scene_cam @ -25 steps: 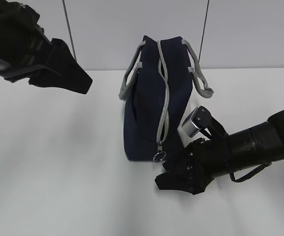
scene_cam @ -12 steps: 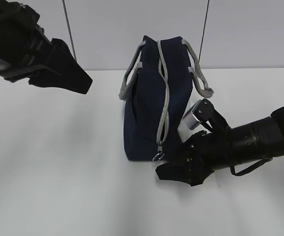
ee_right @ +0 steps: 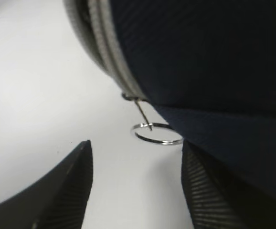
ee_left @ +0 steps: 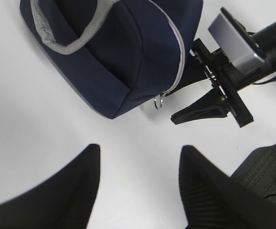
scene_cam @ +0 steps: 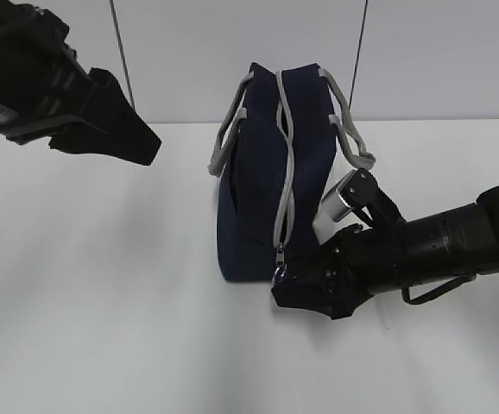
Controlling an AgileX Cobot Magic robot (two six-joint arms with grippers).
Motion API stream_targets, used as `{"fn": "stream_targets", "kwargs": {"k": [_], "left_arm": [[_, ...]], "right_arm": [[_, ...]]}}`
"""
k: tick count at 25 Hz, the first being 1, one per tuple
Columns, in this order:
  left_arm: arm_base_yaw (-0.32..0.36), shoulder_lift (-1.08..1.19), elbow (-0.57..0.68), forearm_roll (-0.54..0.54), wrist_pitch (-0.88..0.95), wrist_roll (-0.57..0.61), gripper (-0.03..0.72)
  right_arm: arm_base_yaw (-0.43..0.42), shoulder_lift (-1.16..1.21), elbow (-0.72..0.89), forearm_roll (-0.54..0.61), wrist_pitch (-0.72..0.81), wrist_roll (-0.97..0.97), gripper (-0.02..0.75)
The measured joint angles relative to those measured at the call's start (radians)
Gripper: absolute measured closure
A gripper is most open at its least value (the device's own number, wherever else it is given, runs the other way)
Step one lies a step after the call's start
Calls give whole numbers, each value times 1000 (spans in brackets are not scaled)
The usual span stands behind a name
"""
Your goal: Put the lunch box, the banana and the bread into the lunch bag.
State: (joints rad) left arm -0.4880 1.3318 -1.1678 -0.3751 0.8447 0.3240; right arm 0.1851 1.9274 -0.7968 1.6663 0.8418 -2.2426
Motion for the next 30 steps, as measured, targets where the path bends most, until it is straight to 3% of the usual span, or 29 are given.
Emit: {"fn": "stream_targets", "kwargs": {"k": [30], "left_arm": [[0,0,0,14,13,0,309]], "right_arm": [[31,76,0,134,48,-133,299]]}}
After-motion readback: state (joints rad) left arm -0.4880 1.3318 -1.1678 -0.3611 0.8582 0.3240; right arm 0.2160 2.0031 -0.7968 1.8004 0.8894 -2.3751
